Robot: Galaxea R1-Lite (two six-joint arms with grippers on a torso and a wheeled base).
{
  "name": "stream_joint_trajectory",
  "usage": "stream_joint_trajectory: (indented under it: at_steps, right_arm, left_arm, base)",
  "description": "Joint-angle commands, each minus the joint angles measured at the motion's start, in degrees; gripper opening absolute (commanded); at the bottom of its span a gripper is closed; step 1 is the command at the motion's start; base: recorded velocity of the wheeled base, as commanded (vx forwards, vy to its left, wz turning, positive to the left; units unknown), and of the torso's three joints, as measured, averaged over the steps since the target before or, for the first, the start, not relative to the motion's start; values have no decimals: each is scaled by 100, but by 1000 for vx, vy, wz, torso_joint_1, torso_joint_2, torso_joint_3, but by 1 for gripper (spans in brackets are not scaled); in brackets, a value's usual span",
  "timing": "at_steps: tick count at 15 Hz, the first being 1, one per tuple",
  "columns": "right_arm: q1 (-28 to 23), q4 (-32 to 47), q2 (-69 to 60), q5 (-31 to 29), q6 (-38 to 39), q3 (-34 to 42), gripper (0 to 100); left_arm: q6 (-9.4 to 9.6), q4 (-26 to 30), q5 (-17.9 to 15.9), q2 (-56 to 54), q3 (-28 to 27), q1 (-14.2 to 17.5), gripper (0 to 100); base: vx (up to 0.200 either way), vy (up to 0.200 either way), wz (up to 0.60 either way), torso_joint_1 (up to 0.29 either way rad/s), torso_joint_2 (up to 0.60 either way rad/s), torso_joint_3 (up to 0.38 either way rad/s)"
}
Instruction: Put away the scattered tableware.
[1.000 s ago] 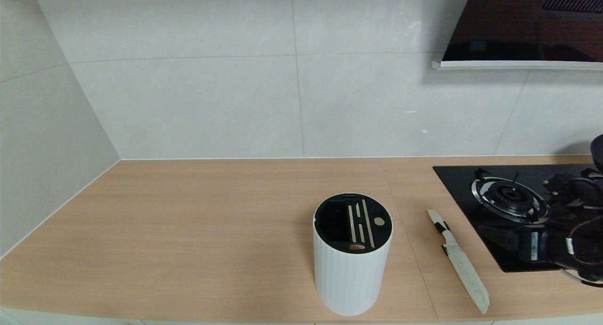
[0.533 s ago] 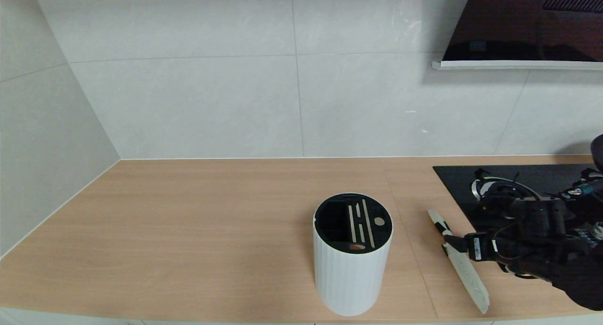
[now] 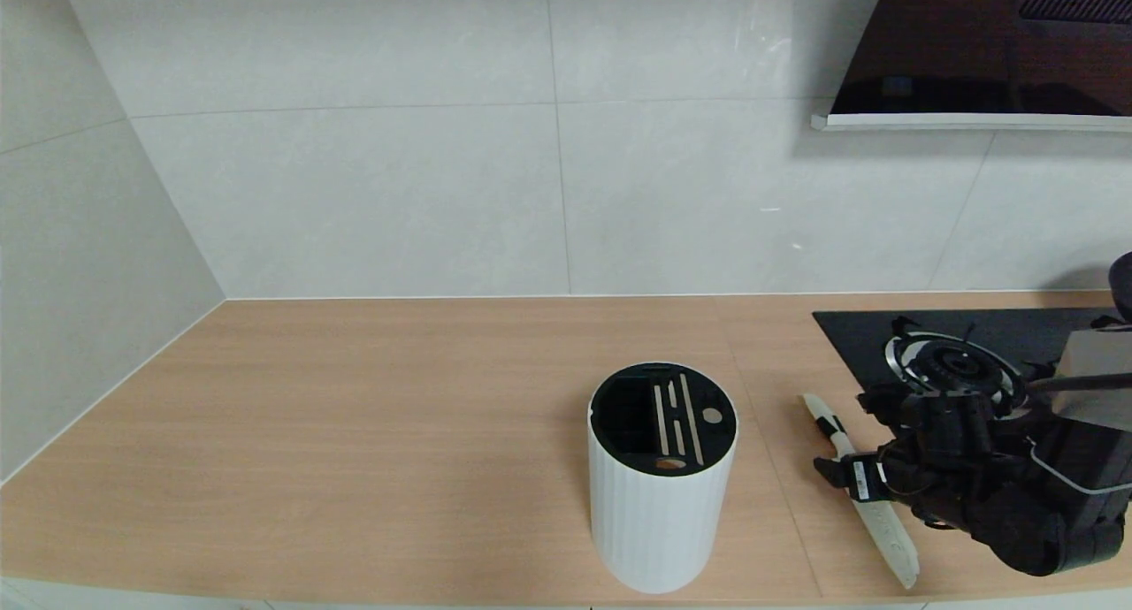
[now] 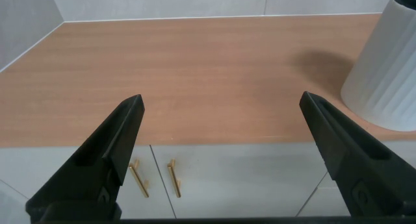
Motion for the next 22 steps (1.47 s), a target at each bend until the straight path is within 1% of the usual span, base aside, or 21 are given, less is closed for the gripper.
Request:
stream_joint_trajectory:
  at_steps: [1, 3, 8, 9, 18, 20, 22]
  right_arm:
    - [5, -2, 196, -36, -4, -84, 100]
    - [5, -29, 249, -151, -4, -101, 100]
    - [5, -29, 354, -186, 5, -198, 100]
    - [-3, -29, 363, -221, 5, -198, 0]
    - [-3, -29, 319, -221, 22, -154, 0]
    - [-3, -29, 117, -221, 40, -127, 0]
    - [-3, -29, -419, -212, 48, 13, 0]
  left_arm:
    - [0, 0, -1, 2, 0, 1, 100]
    - [0, 0, -1, 2, 0, 1, 100]
    - [0, 0, 7, 2, 0, 1, 100]
    - [0, 0, 7, 2, 0, 1, 100]
    - [0, 0, -1, 2, 0, 1, 100]
    - [-18, 0, 7, 2, 0, 1, 100]
    - [-9, 0, 7, 2, 0, 1, 100]
  base:
    - [0, 0, 0, 0, 0, 0]
    - [0, 0, 0, 0, 0, 0]
    - [0, 0, 0, 0, 0, 0]
    - [0, 0, 0, 0, 0, 0]
    - [0, 0, 0, 0, 0, 0]
    - [0, 0, 0, 0, 0, 0]
    - [0, 0, 0, 0, 0, 0]
